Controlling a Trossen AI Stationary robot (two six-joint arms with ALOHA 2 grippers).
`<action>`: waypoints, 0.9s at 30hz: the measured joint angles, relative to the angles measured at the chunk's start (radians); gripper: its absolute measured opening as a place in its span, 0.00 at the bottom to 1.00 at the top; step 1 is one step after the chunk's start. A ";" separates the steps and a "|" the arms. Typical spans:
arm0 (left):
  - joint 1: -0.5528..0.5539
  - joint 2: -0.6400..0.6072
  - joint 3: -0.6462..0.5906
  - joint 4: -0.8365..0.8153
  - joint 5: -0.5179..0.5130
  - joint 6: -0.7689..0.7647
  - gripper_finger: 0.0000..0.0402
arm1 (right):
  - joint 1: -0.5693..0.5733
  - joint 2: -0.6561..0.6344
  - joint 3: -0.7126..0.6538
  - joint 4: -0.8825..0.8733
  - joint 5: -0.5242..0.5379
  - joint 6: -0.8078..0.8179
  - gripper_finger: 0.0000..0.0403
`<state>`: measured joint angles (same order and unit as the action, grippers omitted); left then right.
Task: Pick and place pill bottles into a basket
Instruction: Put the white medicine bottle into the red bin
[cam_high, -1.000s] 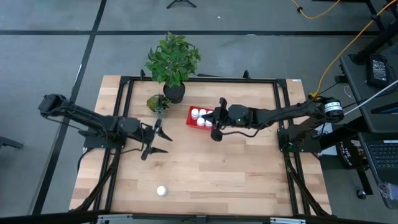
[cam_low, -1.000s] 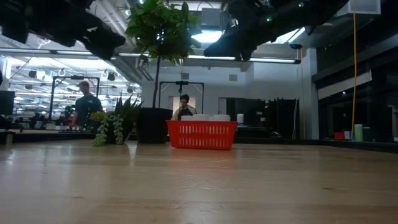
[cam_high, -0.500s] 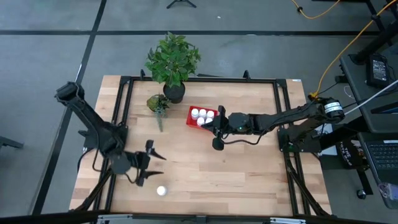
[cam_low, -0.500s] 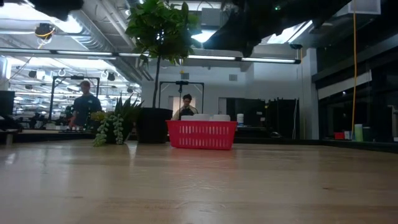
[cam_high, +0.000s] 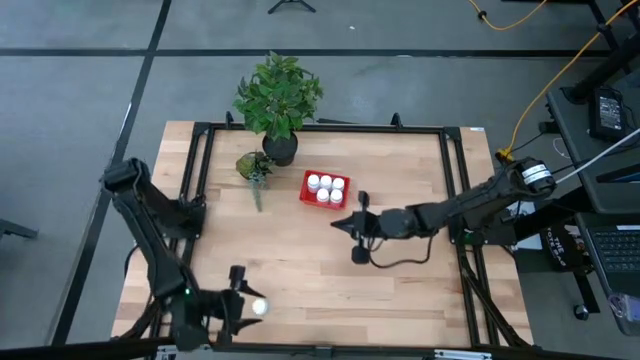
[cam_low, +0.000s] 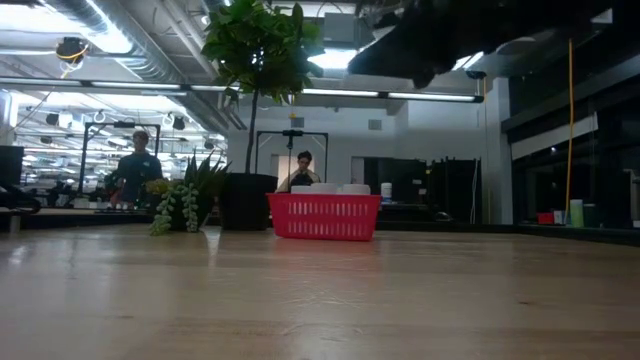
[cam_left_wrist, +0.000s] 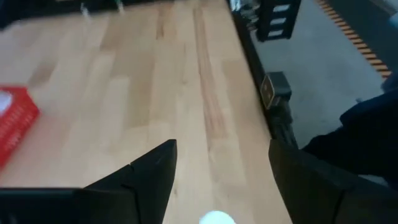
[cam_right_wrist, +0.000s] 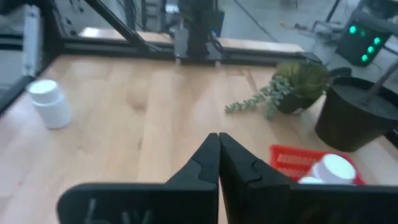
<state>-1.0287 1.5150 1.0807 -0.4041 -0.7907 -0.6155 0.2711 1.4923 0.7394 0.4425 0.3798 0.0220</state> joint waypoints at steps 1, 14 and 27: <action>-0.006 0.025 0.033 -0.043 -0.002 -0.046 0.62 | 0.014 -0.001 -0.009 0.022 0.002 0.001 0.01; -0.045 0.251 0.230 -0.280 0.054 -0.347 0.62 | 0.103 -0.001 -0.022 0.046 0.004 -0.001 0.01; -0.028 0.268 0.203 -0.386 0.055 -0.494 0.62 | 0.111 -0.001 -0.022 0.047 -0.010 0.001 0.01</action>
<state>-1.0564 1.7830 1.2833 -0.7899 -0.7355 -1.1091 0.3822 1.4914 0.7170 0.4900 0.3700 0.0227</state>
